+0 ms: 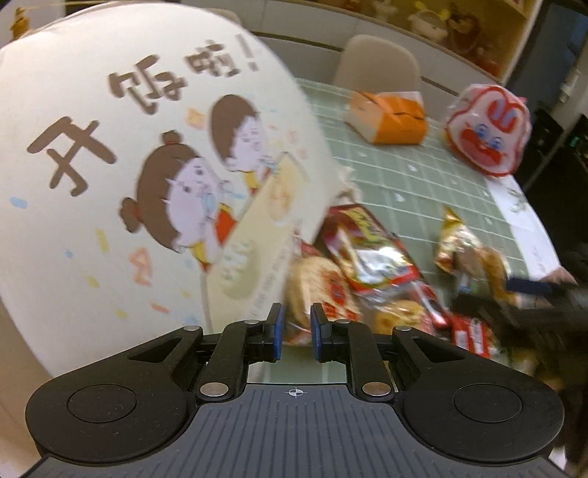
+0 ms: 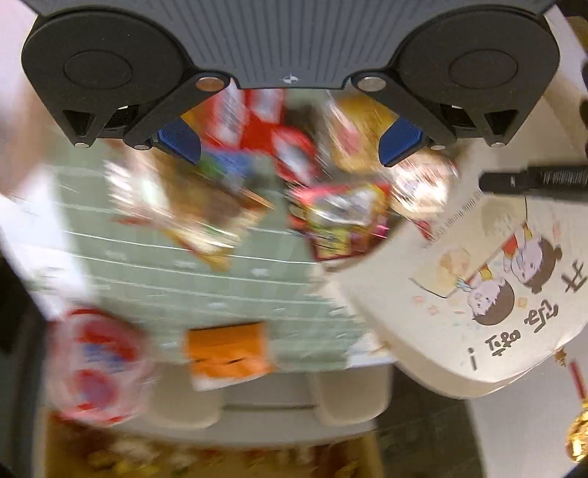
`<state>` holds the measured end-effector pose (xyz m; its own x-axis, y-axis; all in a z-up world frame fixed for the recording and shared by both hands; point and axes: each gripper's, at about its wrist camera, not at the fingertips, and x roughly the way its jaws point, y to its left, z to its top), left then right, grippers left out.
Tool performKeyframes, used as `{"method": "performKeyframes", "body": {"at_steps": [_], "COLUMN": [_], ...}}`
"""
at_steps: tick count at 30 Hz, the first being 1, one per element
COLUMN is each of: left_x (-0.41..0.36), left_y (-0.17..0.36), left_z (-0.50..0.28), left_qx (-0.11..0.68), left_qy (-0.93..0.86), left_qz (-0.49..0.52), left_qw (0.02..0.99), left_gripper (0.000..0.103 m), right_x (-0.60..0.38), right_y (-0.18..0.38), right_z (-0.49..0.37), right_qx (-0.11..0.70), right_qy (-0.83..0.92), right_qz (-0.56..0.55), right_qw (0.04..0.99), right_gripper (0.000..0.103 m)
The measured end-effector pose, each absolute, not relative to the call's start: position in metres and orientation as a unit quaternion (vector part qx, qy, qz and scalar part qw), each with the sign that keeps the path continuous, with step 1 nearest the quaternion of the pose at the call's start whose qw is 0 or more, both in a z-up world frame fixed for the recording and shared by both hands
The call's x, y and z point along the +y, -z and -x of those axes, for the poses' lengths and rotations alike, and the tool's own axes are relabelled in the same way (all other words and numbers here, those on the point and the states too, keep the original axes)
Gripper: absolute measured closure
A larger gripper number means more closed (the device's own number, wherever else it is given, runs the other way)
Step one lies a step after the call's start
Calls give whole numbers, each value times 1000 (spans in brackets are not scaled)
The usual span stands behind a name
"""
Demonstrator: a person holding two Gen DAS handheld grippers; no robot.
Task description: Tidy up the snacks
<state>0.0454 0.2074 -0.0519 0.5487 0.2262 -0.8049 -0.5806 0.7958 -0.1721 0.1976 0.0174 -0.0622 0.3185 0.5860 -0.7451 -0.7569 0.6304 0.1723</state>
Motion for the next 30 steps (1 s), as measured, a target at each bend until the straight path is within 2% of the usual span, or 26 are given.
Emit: {"method": "performKeyframes", "body": {"at_steps": [7,10,11,12,16,23,30], "left_x": [221,229,229,229,224,206,163], "left_y": [67,70,71,74,90,102,102], "left_z": [-60,-65,-68,-71,-90,-94,-70], "left_qx": [422,414,414,414,433,459,503], "left_qy": [-220,-225,-224,-222,-204,-145,-50], "left_qz": [209,218,219,218,215,227,211], "left_qw": [854,855,855,855,851,847,837], "left_gripper": [85,85,85,85,84,81,80], "right_x": [150,167,162,156,116,34,-26], "right_y": [111,130,130,129,127,123,116], "right_z": [-244,-250,-249,-246,-248,-219,-170], "right_qx": [419,432,430,428,450,480,466], "right_qy": [-458,-458,-453,-449,-448,-429,-423], "right_qz": [165,181,174,177,157,121,137], "right_qw": [767,756,761,764,756,756,765], "right_gripper": [1,9,17,21,27,48,48]}}
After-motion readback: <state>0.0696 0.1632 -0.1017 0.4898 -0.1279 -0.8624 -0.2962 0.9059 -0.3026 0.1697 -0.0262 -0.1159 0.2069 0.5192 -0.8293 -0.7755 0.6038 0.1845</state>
